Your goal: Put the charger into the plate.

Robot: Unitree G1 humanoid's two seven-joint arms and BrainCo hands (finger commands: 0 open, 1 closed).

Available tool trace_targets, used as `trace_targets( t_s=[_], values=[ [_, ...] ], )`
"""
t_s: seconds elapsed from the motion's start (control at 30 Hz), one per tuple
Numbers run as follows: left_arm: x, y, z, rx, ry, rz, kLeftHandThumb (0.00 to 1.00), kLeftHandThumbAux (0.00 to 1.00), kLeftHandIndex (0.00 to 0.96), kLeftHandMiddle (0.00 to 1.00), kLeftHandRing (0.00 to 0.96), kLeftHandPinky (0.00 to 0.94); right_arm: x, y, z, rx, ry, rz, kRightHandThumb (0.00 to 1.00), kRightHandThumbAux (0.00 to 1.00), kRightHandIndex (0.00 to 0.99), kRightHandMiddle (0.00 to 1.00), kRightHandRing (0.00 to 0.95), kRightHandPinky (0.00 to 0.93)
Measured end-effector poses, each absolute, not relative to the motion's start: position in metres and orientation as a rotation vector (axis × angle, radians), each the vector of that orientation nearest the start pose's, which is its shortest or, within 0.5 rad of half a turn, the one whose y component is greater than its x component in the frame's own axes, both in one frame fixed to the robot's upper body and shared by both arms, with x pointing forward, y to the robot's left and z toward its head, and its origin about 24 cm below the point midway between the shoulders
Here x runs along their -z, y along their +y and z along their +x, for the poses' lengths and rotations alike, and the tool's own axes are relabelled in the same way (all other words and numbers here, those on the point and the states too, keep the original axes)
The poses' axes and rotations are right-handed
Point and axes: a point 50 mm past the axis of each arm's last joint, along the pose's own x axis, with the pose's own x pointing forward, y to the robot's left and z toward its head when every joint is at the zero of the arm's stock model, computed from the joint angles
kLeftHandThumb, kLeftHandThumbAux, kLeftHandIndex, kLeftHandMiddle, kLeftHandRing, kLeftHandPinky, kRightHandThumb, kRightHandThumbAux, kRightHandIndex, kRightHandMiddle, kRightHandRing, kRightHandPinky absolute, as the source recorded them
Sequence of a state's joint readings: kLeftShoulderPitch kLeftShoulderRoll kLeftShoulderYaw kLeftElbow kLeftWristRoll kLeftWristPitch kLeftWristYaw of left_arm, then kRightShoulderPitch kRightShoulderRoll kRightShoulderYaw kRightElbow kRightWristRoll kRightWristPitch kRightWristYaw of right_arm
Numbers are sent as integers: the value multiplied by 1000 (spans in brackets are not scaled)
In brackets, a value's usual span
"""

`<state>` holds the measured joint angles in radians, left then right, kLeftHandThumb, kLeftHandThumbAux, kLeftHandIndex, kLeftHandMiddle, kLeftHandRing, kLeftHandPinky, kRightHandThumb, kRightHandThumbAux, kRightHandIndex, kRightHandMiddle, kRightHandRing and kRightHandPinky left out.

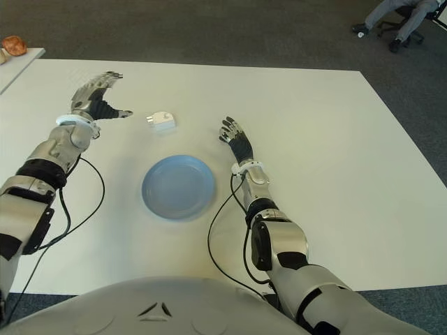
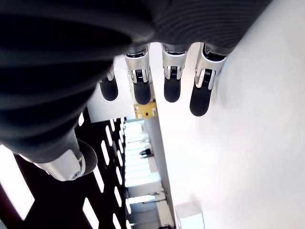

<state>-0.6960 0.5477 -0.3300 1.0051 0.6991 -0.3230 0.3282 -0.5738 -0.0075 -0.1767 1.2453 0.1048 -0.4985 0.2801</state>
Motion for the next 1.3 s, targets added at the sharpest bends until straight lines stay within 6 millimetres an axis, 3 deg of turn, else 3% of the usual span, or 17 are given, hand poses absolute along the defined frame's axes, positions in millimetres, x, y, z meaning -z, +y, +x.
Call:
trace_targets(
  t_s=[0.5,1.3],
  values=[
    [-57,229,360,223,-166,1703,0,771,0,0,0,0,24,-130,314,-232,176,167,3,625,61,105,67,59],
    [-42,202,360,309,-169,1678,0,785,0,0,0,6,26,-132,312,-224,166,227,35,619,102,136,86,66]
  ],
)
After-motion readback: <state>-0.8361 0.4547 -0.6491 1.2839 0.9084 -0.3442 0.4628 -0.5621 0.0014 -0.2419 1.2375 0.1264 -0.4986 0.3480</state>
